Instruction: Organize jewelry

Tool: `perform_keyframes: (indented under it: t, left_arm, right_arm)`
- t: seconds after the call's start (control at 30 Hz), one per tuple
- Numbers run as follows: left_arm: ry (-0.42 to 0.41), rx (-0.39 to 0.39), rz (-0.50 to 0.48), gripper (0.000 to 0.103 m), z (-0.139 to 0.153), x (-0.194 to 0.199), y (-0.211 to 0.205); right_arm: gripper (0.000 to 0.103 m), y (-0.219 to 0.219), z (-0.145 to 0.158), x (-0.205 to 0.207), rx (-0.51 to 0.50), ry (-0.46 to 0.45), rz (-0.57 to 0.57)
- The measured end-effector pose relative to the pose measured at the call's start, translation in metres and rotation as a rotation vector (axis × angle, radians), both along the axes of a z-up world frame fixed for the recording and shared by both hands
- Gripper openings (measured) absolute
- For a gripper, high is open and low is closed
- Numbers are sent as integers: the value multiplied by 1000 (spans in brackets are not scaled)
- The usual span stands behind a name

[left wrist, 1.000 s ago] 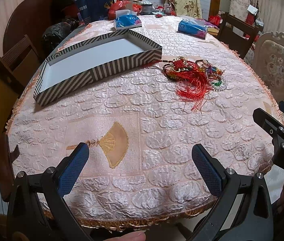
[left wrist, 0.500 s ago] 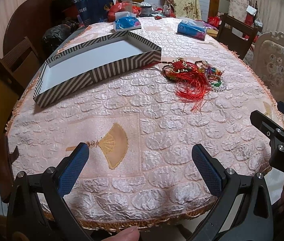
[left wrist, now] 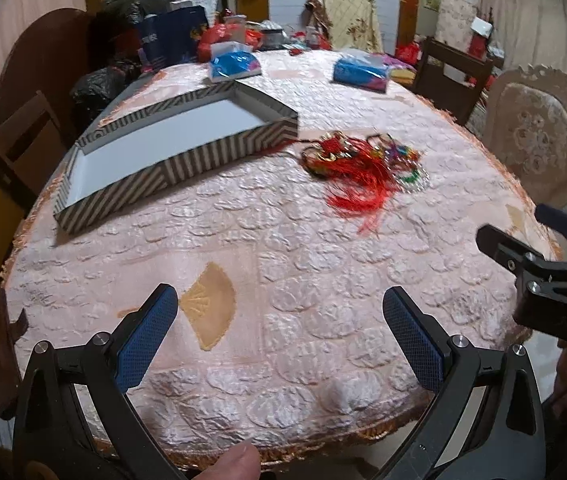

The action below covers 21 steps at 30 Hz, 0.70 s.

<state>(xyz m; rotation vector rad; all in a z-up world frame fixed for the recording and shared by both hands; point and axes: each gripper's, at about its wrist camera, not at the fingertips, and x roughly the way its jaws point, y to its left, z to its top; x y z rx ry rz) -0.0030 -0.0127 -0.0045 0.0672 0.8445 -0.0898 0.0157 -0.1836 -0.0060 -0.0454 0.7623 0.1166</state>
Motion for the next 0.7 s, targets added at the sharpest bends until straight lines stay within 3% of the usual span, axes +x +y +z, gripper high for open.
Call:
perform_keyframes:
  t: [0.1, 0.37, 0.7]
  left_arm:
    - [3, 38, -13, 103, -1, -2, -7]
    - [-9, 32, -5, 103, 1, -4, -1]
    - [16, -20, -7, 103, -2, -3, 4]
  right_arm:
    - [103, 0, 1, 0, 0, 0, 0]
    - [103, 0, -1, 0, 1, 2, -1]
    - [103, 3, -2, 0, -2, 6, 3]
